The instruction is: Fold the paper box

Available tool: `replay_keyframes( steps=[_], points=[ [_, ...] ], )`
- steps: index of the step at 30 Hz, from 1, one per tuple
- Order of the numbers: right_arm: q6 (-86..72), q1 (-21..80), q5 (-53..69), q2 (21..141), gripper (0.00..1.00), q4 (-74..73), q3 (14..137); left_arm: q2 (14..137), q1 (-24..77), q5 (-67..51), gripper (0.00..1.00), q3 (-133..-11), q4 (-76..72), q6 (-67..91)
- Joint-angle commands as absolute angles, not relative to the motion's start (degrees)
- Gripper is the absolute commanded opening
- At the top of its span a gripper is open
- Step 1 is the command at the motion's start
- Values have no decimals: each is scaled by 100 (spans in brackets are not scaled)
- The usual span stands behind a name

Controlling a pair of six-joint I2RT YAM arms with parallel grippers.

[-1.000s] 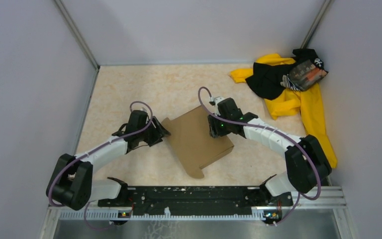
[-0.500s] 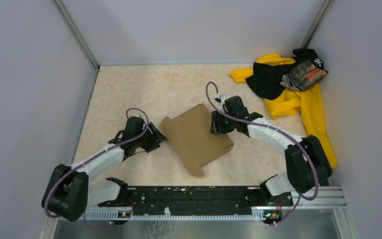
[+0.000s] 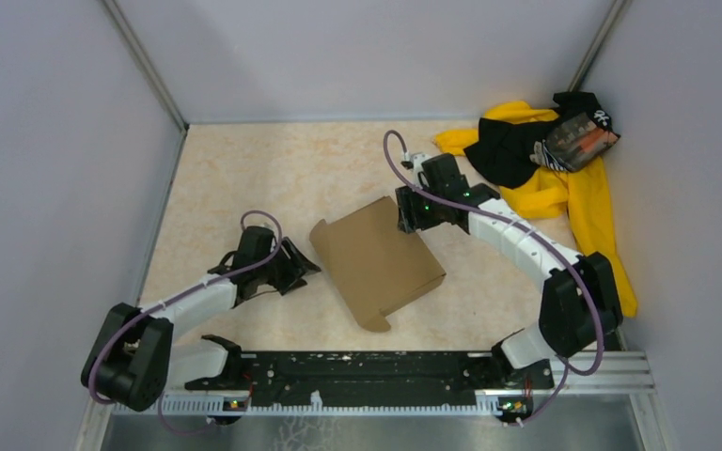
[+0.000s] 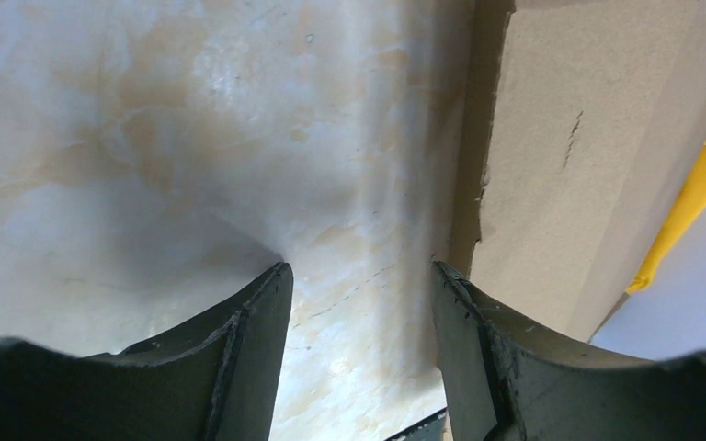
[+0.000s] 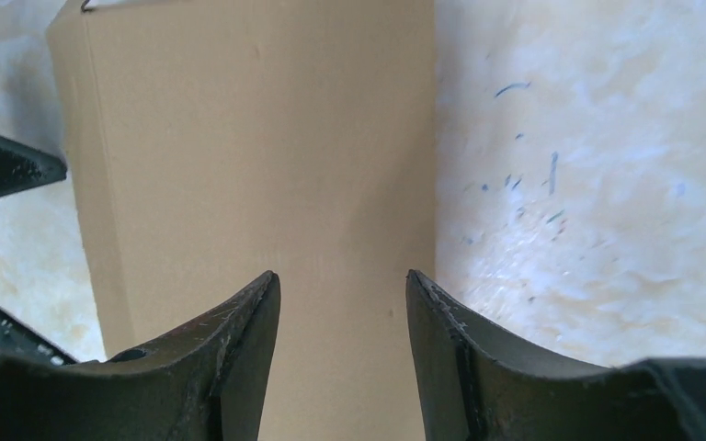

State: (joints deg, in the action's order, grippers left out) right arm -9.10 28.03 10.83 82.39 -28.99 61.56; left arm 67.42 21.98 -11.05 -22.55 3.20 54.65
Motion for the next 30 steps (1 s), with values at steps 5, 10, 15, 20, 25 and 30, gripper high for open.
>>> replay_keyframes(
  steps=[5, 10, 15, 20, 25, 30],
  points=[
    [-325, 3061, 164, 8827, 51, -3382, 7071, 7460, 2164, -1241, 64, -2048, -646, 5845],
    [-437, 3060, -177, 9137, 49, -3576, 7241, 7814, 2130, -1347, 64, -2290, -863, 5901],
    [-388, 3055, -210, 9299, 49, -3497, 7187, 8299, 2133, -1555, 63, -2466, -1075, 5862],
    [-303, 3056, -287, 9423, 49, -3520, 7199, 8737, 2132, -1744, 63, -2715, -1152, 5806],
    [-122, 3177, 86, 9178, 49, -3394, 7233, 8607, 2135, -1758, 63, -2496, -1196, 5861],
    [-51, 3643, 246, 9079, 49, -3759, 7632, 8167, 2129, -1621, 63, -2251, -991, 5886]
  ],
)
